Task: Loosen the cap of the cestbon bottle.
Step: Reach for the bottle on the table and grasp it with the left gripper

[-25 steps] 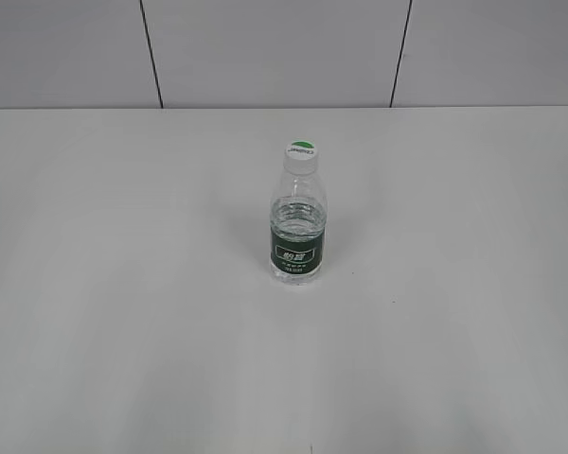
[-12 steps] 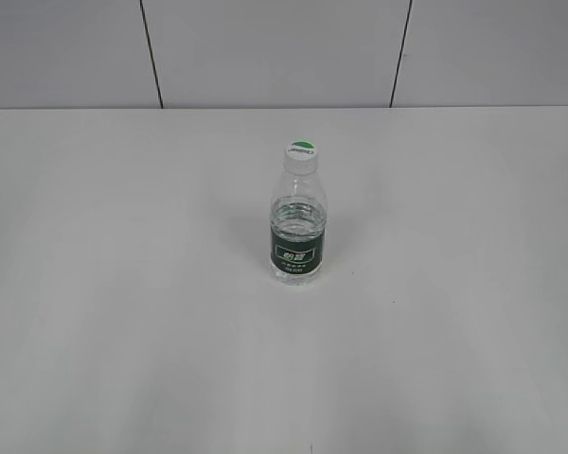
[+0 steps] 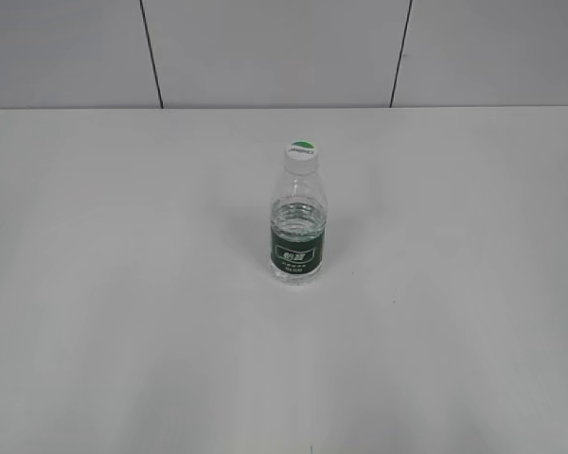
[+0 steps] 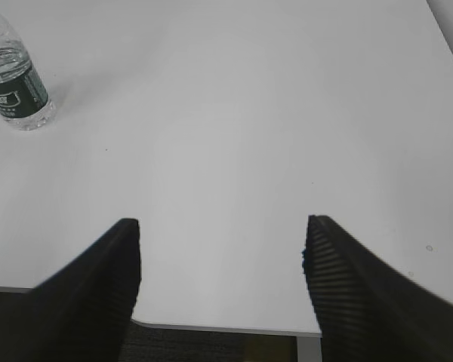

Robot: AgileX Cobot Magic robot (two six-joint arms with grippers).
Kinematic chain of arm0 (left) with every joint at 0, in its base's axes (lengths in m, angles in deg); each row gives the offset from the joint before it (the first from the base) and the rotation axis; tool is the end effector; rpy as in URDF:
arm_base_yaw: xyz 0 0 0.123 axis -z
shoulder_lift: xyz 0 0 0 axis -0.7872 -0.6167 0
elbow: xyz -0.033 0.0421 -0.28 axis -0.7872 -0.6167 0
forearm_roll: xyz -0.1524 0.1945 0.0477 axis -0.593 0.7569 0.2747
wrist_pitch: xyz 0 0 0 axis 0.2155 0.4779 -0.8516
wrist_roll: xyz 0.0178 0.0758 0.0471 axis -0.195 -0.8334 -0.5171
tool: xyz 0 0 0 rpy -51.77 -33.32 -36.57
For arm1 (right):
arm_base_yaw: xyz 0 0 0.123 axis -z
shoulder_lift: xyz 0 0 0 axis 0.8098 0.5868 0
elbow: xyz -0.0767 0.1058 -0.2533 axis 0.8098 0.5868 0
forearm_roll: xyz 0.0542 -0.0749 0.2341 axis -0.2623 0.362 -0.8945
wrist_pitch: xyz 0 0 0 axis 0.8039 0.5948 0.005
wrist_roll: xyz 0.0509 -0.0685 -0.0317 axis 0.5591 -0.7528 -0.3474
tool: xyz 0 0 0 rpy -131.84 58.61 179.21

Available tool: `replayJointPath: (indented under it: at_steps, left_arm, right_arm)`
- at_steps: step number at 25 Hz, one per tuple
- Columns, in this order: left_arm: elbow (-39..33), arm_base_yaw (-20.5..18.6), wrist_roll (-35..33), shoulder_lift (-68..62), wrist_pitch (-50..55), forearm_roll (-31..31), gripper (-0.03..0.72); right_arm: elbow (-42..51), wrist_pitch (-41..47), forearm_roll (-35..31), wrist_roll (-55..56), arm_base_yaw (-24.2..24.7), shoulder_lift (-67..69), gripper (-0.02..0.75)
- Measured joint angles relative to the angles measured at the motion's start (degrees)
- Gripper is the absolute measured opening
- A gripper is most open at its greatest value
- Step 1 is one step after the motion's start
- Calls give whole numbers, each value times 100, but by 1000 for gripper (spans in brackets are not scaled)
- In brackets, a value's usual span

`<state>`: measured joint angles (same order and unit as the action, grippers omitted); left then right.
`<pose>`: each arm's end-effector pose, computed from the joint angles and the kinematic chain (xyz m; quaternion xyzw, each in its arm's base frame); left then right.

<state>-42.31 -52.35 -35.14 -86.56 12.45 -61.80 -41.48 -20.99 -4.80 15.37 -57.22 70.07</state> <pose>-0.0089 0.0006 0.2818 0.0041 0.8488 0.0112 0.5285 -0.0097 0.0071 0.2784 -0.0965 0.8504 0.0193 0.5168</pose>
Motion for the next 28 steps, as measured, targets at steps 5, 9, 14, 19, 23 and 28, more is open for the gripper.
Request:
replayJointPath:
  at_steps: [5,9,14,19,23,28]
  left_arm:
    - [0,0,0,0,0,0,464]
    - [0,0,0,0,0,19,464]
    - [0,0,0,0,0,19,464]
    - [0,0,0,0,0,19,464]
    - [0,0,0,0,-6,8,464]
    - [94,0,0,0,-346,3,464]
  right_arm:
    - [0,0,0,0,0,0,516]
    - [0,0,0,0,0,0,516]
    - [0,0,0,0,0,0,516]
    - [0,0,0,0,0,0,516]
    - [0,0,0,0,0,0,516]
    - [0,0,-5,0,0,0,516]
